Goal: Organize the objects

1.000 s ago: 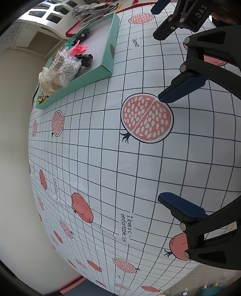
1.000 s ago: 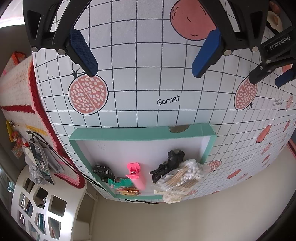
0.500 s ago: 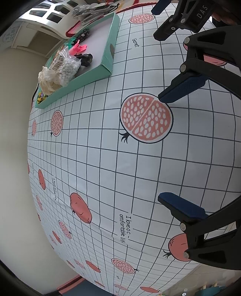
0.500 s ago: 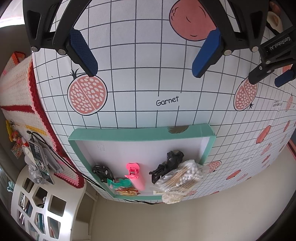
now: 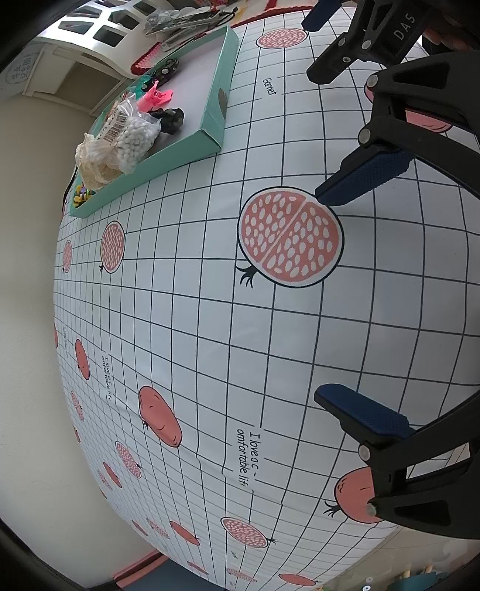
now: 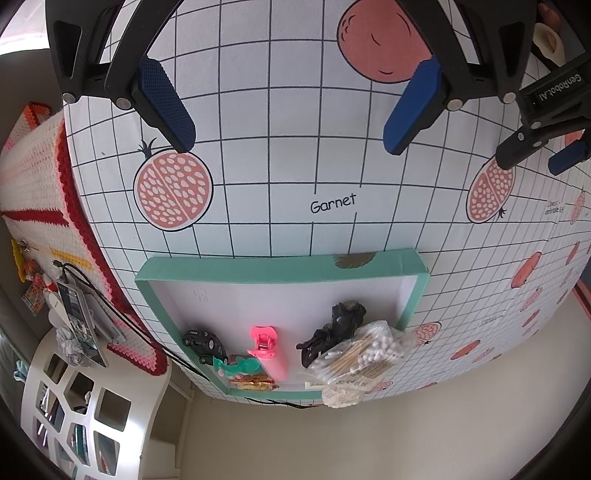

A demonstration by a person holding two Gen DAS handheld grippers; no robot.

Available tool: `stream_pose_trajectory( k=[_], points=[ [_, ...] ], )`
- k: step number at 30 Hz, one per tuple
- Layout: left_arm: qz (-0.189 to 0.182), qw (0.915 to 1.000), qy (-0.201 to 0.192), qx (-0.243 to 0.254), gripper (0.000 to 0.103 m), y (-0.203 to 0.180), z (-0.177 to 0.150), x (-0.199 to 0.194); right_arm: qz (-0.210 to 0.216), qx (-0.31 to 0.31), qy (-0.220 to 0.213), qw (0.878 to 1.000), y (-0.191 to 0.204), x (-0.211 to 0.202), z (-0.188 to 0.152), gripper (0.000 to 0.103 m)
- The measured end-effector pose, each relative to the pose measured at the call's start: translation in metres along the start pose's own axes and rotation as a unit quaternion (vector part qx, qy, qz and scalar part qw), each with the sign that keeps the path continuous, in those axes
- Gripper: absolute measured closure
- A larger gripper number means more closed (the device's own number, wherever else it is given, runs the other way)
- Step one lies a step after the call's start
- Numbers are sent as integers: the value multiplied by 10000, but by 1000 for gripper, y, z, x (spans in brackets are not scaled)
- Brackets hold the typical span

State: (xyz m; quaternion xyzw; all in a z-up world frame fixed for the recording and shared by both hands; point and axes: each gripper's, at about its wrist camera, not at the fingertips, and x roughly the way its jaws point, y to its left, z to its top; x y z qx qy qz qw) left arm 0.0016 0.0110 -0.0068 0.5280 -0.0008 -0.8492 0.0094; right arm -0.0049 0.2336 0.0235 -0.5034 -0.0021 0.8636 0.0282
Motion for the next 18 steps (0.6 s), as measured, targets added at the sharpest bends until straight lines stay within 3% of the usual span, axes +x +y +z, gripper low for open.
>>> stream_pose_trajectory(
  k=[18],
  points=[
    [-72,9998,-197,45,6,1,-1,-10,2,-2,-2,10000,0,-1,0,0]
  ],
)
